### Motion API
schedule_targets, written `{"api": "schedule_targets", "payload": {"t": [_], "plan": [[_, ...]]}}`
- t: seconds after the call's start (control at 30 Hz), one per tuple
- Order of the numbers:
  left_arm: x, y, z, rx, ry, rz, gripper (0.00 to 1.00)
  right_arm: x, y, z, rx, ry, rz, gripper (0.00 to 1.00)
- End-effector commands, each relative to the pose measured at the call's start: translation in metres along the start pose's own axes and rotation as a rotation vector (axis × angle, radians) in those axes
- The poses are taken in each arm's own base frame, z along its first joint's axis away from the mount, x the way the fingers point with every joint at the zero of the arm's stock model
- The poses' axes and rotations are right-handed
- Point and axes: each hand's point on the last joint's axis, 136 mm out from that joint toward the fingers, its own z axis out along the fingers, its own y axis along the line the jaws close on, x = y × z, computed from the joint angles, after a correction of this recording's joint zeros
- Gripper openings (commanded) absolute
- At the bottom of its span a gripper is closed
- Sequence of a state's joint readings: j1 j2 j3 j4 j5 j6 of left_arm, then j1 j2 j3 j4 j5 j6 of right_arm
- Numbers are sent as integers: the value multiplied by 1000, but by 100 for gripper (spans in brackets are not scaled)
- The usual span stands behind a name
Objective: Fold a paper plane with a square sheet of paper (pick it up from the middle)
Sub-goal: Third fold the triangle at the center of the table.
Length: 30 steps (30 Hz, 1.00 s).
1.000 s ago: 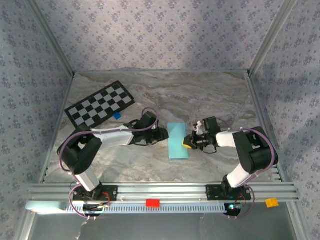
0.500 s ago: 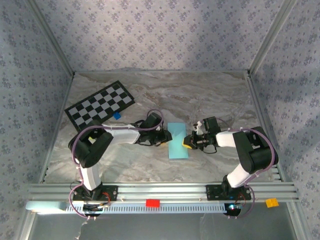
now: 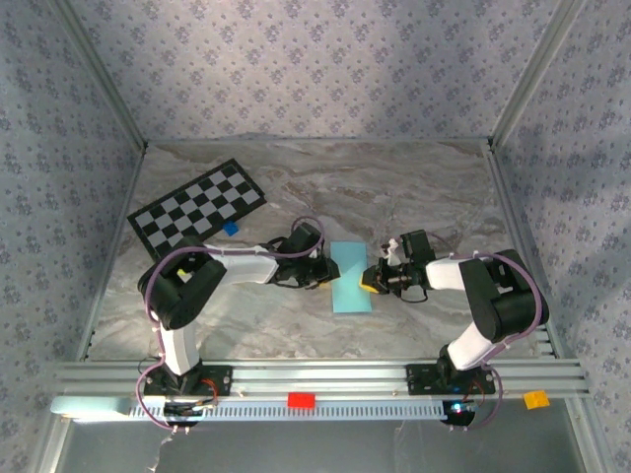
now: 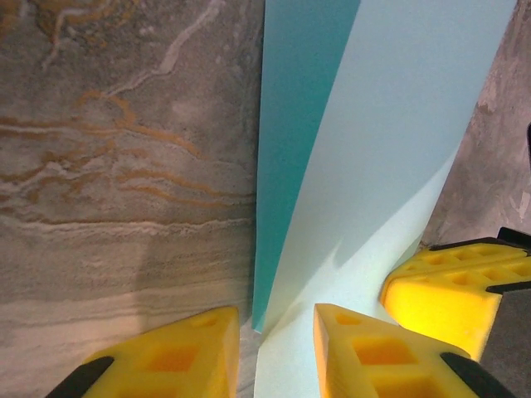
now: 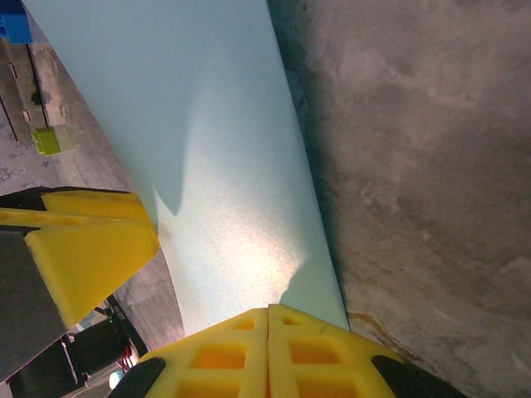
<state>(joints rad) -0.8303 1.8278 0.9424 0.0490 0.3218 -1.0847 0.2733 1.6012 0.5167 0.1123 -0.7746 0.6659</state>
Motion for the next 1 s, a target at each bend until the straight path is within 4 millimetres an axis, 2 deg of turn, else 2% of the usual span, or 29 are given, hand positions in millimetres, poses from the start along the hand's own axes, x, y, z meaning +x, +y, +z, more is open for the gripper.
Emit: {"api": "schedule_targets", "payload": {"t": [0.0,0.27,0.7,0.87,0.97], "plan": [[2,-10,5,30,19,3,27,8,-30,3,123,3,59,8],[1,-12,1,38,5,10,22,7,-28,2,122,-2,55,8],[-2,-10,-12,34,-38,12,7,2,-16,-5,105,-24,9,14],[-3,-5,-19,25,-59,4,4,-4,0,-12,75,-53,-33,23],[-5,-1,-23,21,-73,-4,3,-8,9,-22,79,-88,-56,39]]}}
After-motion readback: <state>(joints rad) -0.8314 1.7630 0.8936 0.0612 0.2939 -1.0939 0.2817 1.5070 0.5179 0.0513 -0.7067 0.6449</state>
